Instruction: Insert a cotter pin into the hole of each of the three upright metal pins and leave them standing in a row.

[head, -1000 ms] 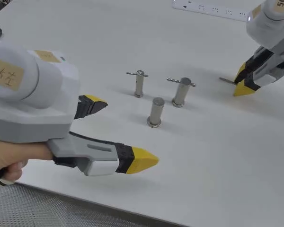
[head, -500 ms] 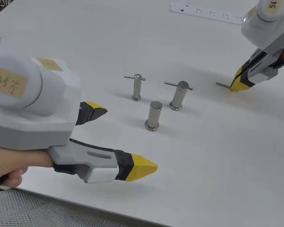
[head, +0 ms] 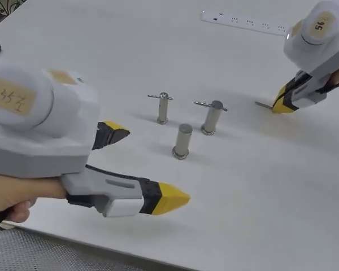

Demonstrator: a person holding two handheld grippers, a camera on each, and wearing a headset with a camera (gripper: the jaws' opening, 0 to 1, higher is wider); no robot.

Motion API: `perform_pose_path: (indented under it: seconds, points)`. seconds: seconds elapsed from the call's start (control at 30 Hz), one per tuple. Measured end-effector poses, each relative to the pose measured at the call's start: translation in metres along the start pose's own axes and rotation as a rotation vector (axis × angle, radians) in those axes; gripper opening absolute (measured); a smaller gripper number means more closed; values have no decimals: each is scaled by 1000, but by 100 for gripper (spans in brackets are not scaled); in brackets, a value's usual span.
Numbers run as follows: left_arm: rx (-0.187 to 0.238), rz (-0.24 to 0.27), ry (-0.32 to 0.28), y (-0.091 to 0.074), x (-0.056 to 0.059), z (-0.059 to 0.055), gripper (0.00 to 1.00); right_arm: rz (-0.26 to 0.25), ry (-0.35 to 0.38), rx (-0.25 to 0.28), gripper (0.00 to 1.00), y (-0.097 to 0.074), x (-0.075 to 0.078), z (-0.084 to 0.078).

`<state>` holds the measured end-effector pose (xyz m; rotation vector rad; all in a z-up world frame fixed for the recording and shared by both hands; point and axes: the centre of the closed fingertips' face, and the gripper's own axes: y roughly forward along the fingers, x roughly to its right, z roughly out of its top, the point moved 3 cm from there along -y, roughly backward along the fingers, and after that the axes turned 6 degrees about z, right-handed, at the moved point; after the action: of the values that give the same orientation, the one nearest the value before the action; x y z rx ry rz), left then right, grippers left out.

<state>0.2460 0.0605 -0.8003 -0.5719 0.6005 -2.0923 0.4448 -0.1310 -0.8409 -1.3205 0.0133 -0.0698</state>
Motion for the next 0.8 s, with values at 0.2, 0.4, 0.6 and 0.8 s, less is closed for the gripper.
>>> perform_pose_path:
  seconds: [0.2, 0.4, 0.6, 0.8]
  points:
    - [9, 5, 2, -3, 0, 2, 84, -17, -6, 3, 3, 0, 1, 0]
    - [25, 4, 17, -5, 1, 6, 85, -30, -66, -30, 3, -1, -2, 2]
    - [41, 14, 19, -5, 1, 11, 85, -50, -112, -27, 3, -7, -3, 6]
    - [47, 16, 24, -6, 1, 15, 83, -83, -135, -2, 3, -16, -11, 8]
